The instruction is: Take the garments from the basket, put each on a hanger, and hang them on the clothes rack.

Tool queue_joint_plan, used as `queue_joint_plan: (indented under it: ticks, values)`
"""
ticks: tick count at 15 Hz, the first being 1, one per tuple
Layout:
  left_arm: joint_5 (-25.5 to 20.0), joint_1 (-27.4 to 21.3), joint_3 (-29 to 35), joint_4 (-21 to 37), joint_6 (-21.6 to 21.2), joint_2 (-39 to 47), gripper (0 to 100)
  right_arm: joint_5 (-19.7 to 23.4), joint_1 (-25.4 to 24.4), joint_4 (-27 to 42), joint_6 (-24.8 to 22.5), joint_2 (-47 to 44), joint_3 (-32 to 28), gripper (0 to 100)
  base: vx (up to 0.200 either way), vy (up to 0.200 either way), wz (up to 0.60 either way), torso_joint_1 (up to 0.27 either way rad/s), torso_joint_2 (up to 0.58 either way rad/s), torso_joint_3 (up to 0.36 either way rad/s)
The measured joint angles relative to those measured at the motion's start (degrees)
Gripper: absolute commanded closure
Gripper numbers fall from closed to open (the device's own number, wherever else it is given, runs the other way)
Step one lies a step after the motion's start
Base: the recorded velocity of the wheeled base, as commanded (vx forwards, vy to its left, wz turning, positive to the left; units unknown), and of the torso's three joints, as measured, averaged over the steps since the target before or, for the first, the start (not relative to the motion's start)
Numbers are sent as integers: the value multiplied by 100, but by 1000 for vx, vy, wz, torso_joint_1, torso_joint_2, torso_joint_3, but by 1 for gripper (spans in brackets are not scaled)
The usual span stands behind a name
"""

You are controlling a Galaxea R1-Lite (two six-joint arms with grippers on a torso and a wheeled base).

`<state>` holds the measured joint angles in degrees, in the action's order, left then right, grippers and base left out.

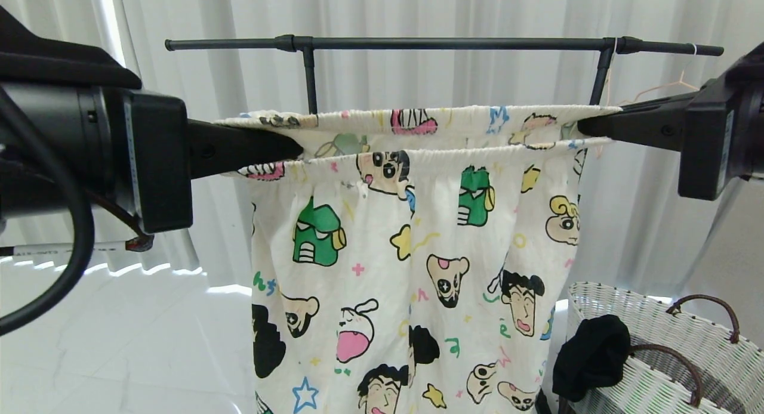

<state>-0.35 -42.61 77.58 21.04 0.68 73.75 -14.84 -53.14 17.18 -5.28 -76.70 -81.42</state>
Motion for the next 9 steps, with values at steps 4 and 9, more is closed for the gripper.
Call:
queue_joint_plan:
  ticks: [4,9]
  values:
    - [45,-155,56,-52,-17,-7,100,15,-488,887,2,226,17,100,0,0,0,0,0,0]
    - [506,-226,347,-345,-568,386,100,41,-1517,1837,52,653,22,100,0,0,0,0,0,0]
